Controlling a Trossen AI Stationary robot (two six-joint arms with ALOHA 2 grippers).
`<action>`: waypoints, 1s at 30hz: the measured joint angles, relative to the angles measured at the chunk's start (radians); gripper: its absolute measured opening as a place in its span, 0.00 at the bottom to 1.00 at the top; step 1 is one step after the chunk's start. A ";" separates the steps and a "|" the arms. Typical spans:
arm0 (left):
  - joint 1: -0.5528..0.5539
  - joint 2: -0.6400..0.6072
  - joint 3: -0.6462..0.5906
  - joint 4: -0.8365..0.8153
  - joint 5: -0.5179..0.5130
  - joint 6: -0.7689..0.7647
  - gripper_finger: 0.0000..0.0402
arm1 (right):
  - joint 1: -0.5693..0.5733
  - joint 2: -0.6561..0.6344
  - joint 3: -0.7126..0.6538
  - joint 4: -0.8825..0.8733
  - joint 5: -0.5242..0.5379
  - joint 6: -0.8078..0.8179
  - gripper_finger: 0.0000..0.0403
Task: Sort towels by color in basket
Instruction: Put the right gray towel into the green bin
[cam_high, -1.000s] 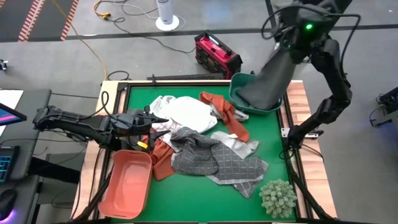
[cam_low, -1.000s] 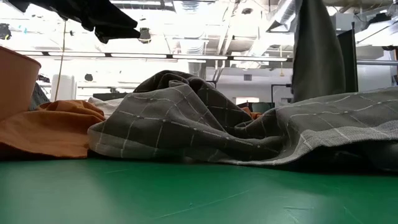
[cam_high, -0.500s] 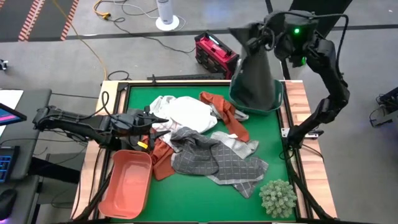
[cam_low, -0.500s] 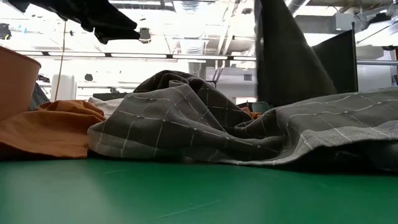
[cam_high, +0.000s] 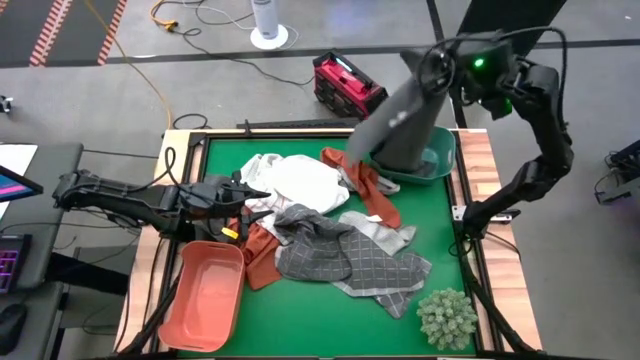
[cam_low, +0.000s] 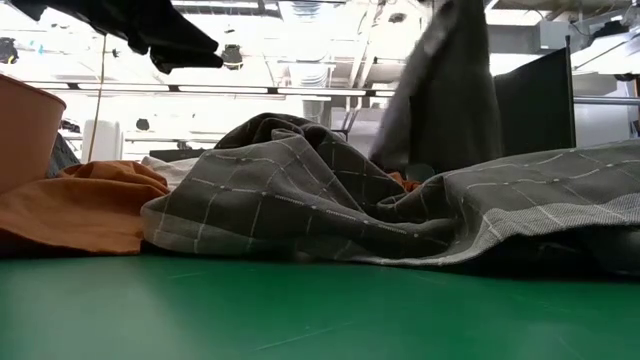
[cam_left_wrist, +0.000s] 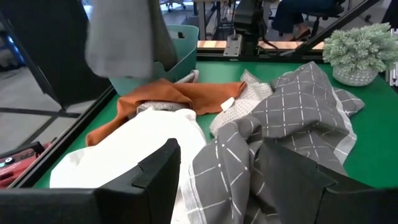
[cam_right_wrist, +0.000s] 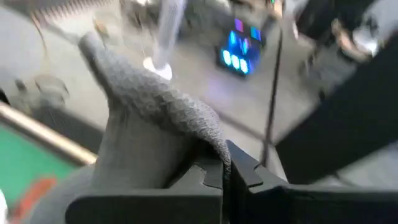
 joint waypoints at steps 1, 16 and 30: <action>0.000 0.000 0.000 0.005 0.000 -0.001 0.52 | -0.004 0.000 0.000 -0.059 0.002 0.030 0.05; 0.000 0.000 0.000 -0.012 0.005 -0.029 0.52 | -0.074 0.017 -0.092 -0.138 0.241 0.123 0.04; 0.000 0.000 0.000 -0.023 0.005 -0.028 0.52 | -0.196 0.017 -0.378 -0.137 0.649 -0.130 0.04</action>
